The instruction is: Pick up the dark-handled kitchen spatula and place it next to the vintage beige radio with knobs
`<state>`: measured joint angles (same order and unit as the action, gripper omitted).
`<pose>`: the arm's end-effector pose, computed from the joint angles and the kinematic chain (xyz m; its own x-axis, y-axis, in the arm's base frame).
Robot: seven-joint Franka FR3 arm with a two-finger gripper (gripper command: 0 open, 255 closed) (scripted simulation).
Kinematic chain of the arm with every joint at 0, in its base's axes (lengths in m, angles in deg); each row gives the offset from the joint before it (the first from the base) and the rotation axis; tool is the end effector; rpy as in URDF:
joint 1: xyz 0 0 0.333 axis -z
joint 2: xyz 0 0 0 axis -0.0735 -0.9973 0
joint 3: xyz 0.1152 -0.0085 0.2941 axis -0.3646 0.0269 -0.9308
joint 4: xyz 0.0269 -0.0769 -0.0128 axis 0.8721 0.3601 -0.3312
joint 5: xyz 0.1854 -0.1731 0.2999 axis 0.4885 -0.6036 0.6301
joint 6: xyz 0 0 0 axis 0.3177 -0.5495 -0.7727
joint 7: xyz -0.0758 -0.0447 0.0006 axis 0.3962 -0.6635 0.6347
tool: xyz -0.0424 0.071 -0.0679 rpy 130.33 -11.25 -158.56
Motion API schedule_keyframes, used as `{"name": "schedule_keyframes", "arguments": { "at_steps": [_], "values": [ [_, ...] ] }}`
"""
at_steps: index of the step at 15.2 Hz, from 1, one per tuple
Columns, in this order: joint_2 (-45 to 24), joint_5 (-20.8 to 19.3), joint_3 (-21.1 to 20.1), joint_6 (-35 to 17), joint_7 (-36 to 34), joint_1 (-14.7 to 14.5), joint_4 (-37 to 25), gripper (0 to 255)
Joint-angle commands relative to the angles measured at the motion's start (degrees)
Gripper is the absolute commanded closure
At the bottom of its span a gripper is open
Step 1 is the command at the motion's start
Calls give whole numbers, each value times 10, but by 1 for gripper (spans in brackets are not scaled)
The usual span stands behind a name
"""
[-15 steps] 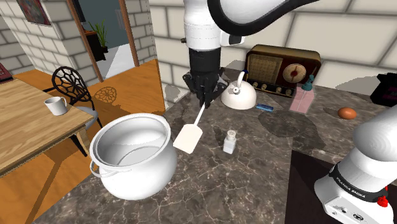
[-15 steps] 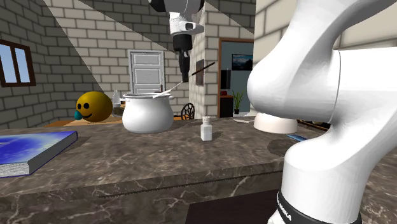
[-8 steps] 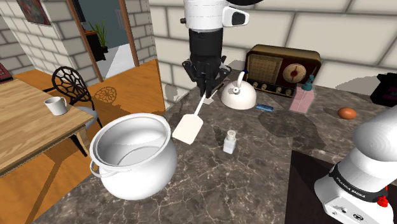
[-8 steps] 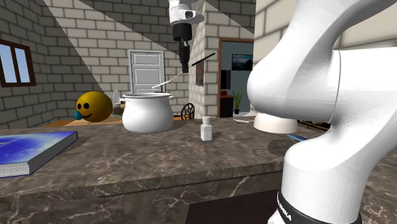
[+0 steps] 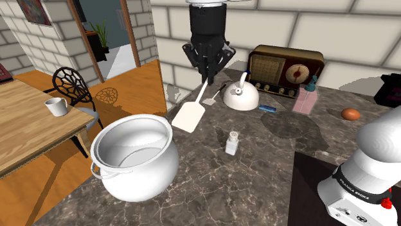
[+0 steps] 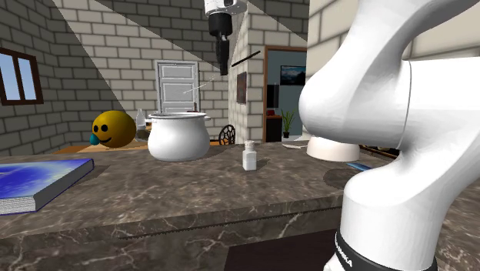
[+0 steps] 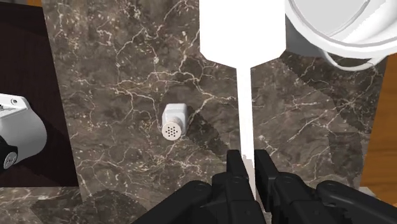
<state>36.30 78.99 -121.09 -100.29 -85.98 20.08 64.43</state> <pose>0.4019 0.3246 0.5922 0.3432 -0.9369 0.0662 -0.9390 -0.3440 -0.0011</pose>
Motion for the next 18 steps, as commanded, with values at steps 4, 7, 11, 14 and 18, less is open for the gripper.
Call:
{"name": "schedule_keyframes", "arguments": {
  "at_steps": [4,7,11,14,18],
  "values": [
    [25,15,27,24,23,-4,-4,255],
    [95,50,98,28,87,-25,55,255],
    [167,68,174,36,156,-45,124,255],
    [212,68,224,43,202,-56,170,255],
    [262,56,284,52,260,-63,221,255]
  ]
}}
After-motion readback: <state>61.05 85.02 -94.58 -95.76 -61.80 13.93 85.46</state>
